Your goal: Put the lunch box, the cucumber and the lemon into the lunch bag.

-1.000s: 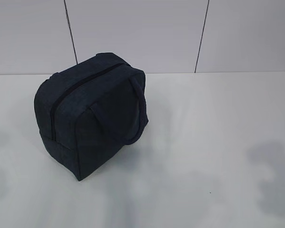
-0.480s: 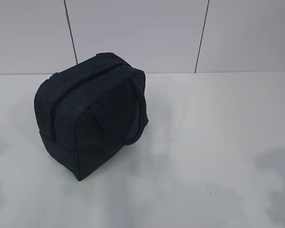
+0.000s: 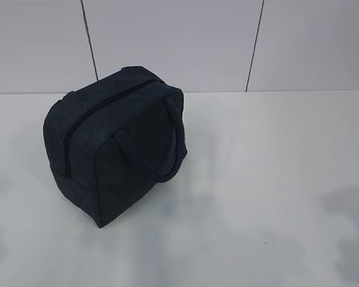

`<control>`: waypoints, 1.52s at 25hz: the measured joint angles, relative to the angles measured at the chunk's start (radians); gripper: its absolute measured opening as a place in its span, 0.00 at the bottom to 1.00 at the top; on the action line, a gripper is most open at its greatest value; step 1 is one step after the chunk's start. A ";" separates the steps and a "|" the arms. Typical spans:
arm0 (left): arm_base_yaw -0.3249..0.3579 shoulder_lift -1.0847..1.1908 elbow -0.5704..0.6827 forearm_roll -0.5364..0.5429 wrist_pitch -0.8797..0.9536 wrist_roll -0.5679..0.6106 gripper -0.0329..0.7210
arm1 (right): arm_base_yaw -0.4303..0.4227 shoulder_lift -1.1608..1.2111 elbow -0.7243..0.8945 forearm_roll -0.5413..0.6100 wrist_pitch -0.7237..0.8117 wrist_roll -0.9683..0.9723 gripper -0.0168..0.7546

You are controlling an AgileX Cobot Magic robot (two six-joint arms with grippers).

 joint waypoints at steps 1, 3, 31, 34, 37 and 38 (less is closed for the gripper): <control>0.000 0.000 0.000 0.000 0.000 0.000 0.57 | 0.000 0.000 0.000 0.000 0.000 0.000 0.73; 0.000 0.000 0.000 0.000 0.000 0.000 0.55 | 0.000 0.000 0.000 0.000 0.000 0.000 0.73; 0.308 -0.456 0.000 -0.006 0.010 0.000 0.46 | -0.188 -0.308 0.000 -0.002 0.013 0.000 0.72; 0.308 -0.498 0.000 -0.006 0.012 0.000 0.45 | -0.188 -0.336 0.000 -0.002 0.016 0.000 0.72; 0.308 -0.504 0.000 -0.008 0.018 0.000 0.45 | -0.188 -0.336 0.000 -0.002 0.016 0.000 0.72; 0.308 -0.504 0.000 -0.008 0.019 0.000 0.45 | -0.188 -0.336 0.000 -0.002 0.016 0.000 0.72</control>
